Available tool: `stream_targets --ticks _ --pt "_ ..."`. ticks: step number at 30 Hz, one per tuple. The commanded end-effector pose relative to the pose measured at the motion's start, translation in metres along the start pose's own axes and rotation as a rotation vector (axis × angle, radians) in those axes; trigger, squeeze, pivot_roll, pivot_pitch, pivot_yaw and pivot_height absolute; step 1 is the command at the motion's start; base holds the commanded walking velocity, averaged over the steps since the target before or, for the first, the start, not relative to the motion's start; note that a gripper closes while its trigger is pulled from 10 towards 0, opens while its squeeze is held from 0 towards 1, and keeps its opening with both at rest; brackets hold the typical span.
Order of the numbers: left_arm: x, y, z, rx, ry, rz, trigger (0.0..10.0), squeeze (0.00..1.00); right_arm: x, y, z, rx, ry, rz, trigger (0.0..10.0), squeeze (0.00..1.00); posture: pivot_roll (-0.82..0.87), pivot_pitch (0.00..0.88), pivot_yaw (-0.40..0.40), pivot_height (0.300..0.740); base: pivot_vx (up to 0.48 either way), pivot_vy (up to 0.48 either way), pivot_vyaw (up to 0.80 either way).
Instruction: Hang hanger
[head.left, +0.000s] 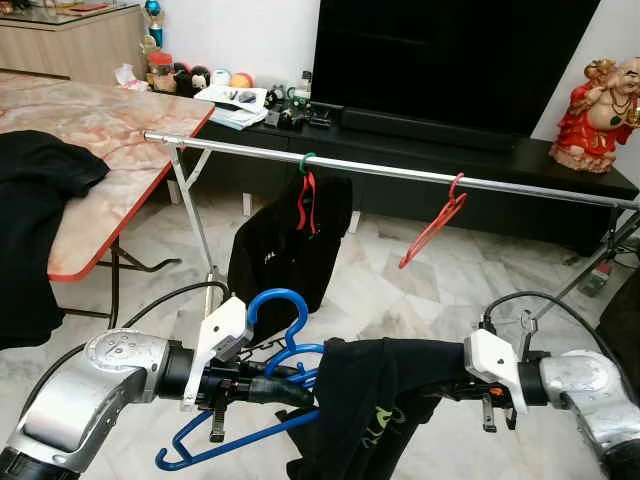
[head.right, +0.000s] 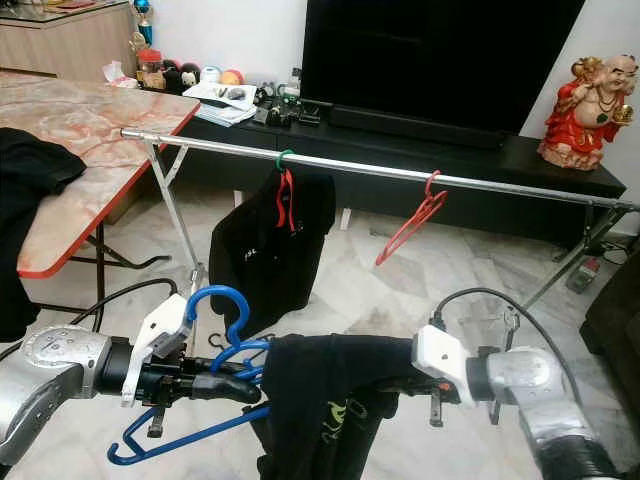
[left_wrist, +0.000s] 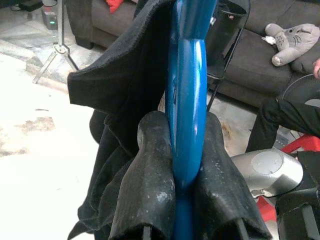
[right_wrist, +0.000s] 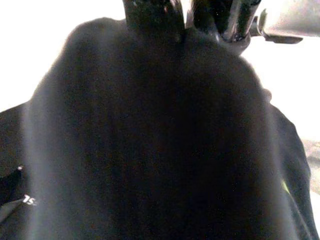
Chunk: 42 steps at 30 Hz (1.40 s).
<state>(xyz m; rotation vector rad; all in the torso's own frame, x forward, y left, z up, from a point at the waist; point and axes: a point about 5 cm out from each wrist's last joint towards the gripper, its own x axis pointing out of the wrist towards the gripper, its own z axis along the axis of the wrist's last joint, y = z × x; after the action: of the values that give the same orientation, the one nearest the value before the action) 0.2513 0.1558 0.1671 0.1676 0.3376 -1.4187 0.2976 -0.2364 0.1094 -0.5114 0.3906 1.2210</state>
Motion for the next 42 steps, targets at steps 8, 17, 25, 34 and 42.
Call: stream_targets --ticks 8,17,25,34,42 --pt "-0.030 0.006 -0.063 -0.042 0.372 0.124 0.0 0.00 -0.037 -0.014 0.001 -0.017 0.039 -0.137 0.0 0.00 0.05 0.000 -0.119 0.740 0.000 0.000 0.00" --pt "-0.044 0.012 -0.106 -0.162 0.434 0.295 0.0 0.00 -0.047 -0.016 -0.001 0.000 0.039 -0.223 0.0 0.00 0.04 0.000 -0.113 0.740 0.000 0.000 0.00" --pt "-0.037 0.022 -0.179 -0.345 0.410 0.887 10.0 0.00 -0.029 -0.018 -0.015 0.205 -0.112 -0.614 0.0 0.00 0.05 0.000 -0.103 0.740 0.000 0.000 0.00" --pt "-0.030 -0.011 -0.233 -0.584 0.460 1.126 10.0 0.00 -0.014 0.007 -0.077 0.773 -0.176 -1.108 0.0 0.00 0.04 0.000 -0.066 0.740 0.000 0.000 0.00" --pt "-0.025 -0.047 -0.268 -0.795 0.478 1.330 10.0 0.00 0.019 0.011 -0.045 0.813 -0.273 -1.230 10.0 0.00 0.05 0.000 -0.041 0.740 0.000 0.000 0.00"
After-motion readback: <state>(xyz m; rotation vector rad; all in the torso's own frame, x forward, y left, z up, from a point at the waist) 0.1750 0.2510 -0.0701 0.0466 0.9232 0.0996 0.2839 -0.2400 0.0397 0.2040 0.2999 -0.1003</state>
